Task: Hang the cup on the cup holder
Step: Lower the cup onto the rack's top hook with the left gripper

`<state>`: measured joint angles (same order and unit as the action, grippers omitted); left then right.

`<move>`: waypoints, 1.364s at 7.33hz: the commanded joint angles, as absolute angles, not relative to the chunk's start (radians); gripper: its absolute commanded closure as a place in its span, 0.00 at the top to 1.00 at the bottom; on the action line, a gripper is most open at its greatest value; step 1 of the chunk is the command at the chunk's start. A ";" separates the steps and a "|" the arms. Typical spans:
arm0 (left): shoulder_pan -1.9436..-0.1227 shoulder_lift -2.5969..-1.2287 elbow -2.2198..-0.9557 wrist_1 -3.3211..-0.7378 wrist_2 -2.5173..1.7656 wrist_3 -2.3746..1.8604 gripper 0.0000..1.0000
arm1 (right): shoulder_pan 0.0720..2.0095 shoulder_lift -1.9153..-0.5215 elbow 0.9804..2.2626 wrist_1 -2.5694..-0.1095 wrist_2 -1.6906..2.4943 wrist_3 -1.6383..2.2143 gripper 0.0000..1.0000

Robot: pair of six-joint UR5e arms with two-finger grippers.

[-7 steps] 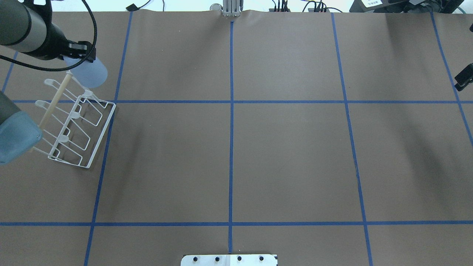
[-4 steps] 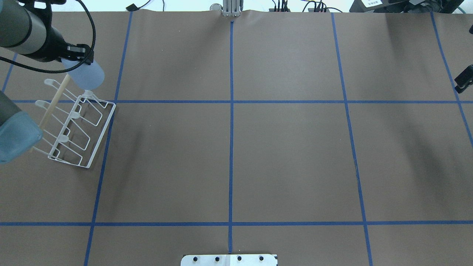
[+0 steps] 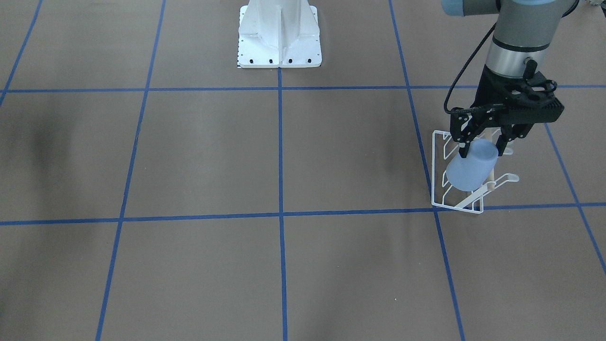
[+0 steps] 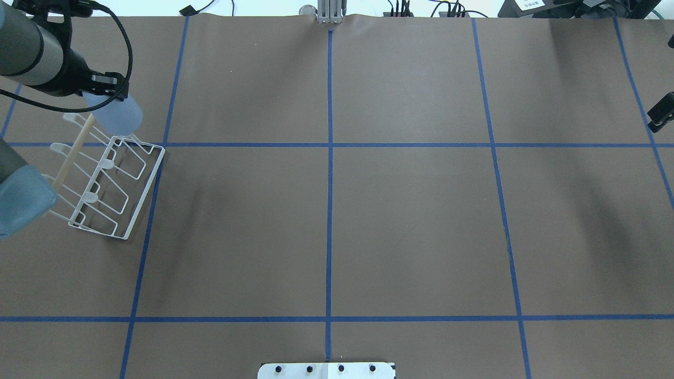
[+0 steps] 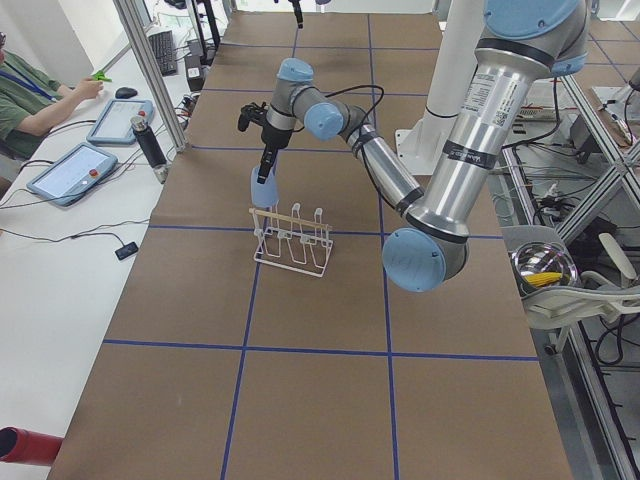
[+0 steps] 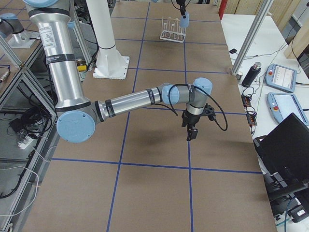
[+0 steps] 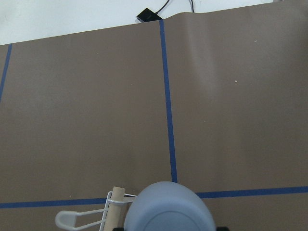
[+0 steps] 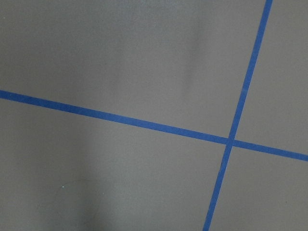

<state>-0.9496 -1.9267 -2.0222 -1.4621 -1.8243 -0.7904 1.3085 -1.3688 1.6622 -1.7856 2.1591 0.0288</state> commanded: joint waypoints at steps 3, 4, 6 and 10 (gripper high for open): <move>-0.922 -1.916 -2.022 -1.463 -1.832 -0.792 0.00 | 1.308 -1.368 1.660 -1.786 2.157 0.025 1.00; -0.916 -1.914 -2.019 -1.462 -1.832 -0.792 0.00 | 1.308 -1.368 1.661 -1.786 2.157 0.025 1.00; -0.913 -1.916 -1.981 -1.463 -1.835 -0.793 0.00 | 1.308 -1.371 1.660 -1.781 2.167 0.025 1.00; -0.908 -1.914 -1.939 -1.465 -1.832 -0.793 0.98 | 1.310 -1.381 1.673 -1.776 2.174 0.031 1.00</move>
<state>-0.9081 -1.9151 -1.9374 -1.4651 -1.8331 -0.7956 1.3088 -1.3785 1.6653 -1.7758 2.1709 0.0271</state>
